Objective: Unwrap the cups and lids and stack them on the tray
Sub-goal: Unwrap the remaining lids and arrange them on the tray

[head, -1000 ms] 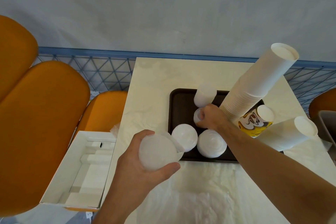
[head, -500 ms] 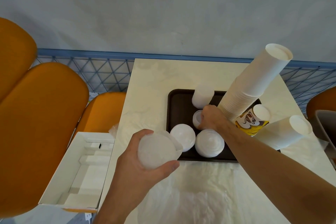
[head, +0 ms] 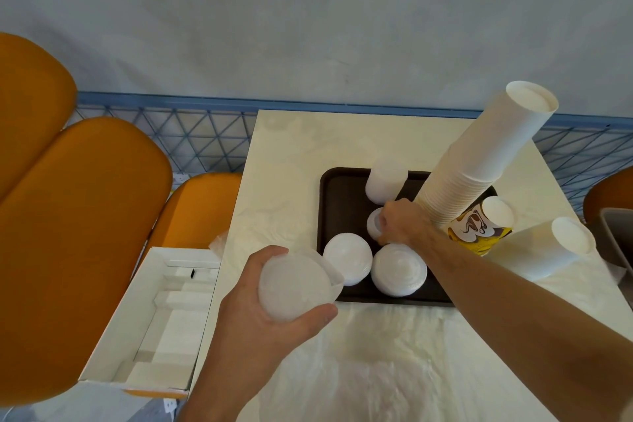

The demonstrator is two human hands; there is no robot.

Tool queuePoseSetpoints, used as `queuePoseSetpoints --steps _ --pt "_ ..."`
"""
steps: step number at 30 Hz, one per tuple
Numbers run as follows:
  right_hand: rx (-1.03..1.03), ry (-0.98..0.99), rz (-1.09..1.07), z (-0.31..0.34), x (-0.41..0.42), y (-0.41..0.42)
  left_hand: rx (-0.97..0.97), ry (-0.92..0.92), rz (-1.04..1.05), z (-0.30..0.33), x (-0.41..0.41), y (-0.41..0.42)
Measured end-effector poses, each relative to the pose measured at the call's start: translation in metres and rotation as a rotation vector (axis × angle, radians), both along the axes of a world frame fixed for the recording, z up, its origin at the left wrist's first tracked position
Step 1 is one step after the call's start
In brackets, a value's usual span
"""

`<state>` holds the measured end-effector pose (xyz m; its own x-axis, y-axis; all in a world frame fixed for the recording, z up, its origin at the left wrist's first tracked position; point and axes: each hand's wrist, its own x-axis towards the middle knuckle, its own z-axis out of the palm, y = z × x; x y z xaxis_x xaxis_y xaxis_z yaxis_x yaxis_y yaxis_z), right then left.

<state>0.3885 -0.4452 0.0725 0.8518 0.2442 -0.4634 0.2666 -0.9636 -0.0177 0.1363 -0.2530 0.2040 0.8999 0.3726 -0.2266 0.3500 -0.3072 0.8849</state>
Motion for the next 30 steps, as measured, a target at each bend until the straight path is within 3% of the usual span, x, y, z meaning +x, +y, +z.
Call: queuePoseSetpoints --steps 10,12,14,17,19,21,26,30 --pt "0.057 0.023 0.014 0.019 0.002 0.003 0.032 -0.008 -0.008 -0.002 0.003 0.002" --pt "0.213 -0.053 0.015 0.045 -0.009 0.004 0.022 -0.010 0.001 -0.002 0.004 0.002" --pt "0.551 -0.020 -0.002 0.084 -0.037 0.007 -0.013 -0.021 0.018 -0.002 0.006 0.003" --pt "0.947 0.312 0.115 0.149 -0.095 0.005 -0.095 -0.020 0.040 -0.001 0.009 -0.001" --pt "1.029 0.384 0.235 0.170 -0.125 0.004 -0.112 -0.015 0.031 -0.001 0.012 -0.006" --pt "1.072 0.271 0.281 0.171 -0.139 0.004 -0.128 -0.032 0.025 0.001 0.016 -0.011" --pt "1.249 0.135 0.212 0.161 -0.150 0.000 -0.225 -0.106 0.016 0.008 0.017 -0.020" --pt "1.232 0.099 0.202 0.159 -0.157 -0.010 -0.399 -0.108 0.034 0.011 0.017 -0.026"
